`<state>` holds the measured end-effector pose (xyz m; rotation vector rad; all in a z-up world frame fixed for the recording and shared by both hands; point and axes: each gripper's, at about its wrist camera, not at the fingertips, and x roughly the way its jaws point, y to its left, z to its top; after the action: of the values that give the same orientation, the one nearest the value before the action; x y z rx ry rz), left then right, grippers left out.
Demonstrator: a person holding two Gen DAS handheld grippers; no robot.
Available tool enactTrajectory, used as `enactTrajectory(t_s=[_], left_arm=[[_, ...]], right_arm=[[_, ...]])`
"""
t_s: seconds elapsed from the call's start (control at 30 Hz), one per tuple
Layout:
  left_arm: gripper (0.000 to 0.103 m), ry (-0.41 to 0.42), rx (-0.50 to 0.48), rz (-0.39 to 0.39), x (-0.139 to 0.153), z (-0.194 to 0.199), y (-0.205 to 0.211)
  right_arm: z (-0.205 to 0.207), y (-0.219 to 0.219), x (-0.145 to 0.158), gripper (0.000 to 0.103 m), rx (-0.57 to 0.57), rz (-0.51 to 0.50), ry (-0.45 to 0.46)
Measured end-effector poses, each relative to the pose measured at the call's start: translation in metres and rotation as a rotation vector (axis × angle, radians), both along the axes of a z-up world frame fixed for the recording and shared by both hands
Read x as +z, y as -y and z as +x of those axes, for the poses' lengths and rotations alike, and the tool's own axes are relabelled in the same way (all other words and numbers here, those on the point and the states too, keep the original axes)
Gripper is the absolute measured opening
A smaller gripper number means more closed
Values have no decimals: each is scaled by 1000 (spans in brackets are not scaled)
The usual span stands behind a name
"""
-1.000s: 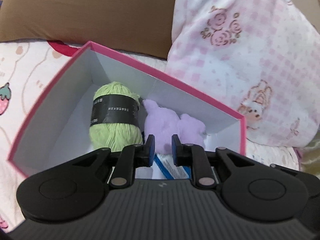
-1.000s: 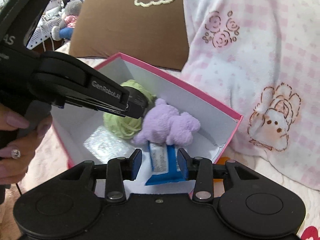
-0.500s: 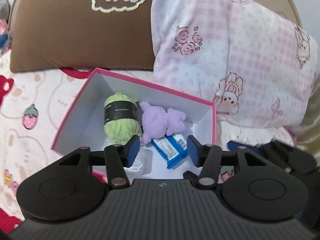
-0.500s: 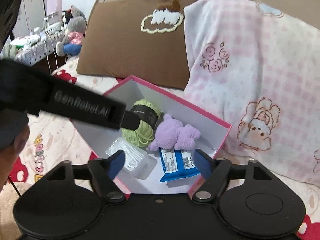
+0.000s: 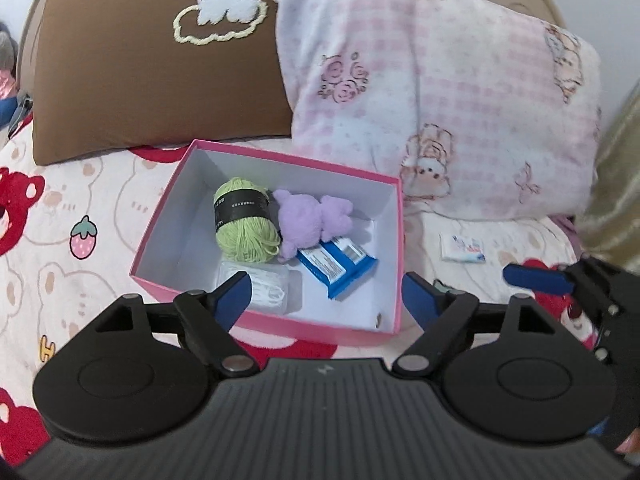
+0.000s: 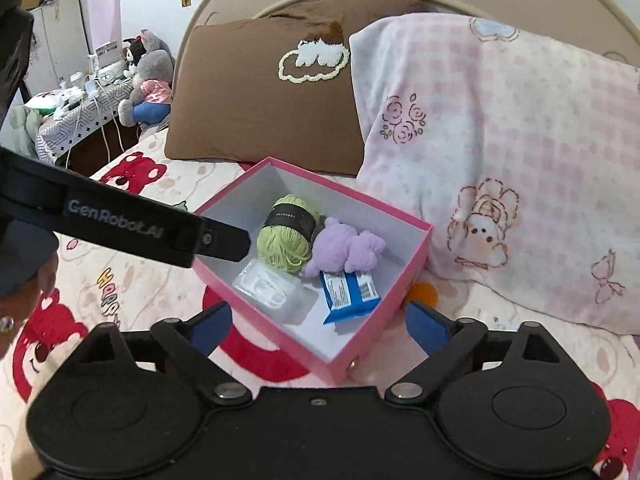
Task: Organize objects
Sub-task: 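Withdraw the right tool up and away from the pink box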
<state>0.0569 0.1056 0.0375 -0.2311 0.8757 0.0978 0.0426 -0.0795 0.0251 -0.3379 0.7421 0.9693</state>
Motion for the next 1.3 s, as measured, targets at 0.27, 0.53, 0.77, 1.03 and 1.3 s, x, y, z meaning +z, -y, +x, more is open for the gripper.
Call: enactTrajectory(t_s=[0.27,0.53,0.77,1.03,1.3], left_arm=[[86,-12,-78,-55,16,-32,15],[90,-30,-139,-94,15,-60,34],[95,-60,-164,-85,-3,-72,50],[95,-86,-212,-87,-24,-69,80],[95,-99,-230,-138,-36,-43,103]], right_arm=[[-21,35,17,98,48,-27,31],[-36,73,24,98,77,-49,63],[-47,97,12,98,109,-92,83],[-36,121,-7,98,99,-98,51],[-11,141,-28,98,116,23,53]])
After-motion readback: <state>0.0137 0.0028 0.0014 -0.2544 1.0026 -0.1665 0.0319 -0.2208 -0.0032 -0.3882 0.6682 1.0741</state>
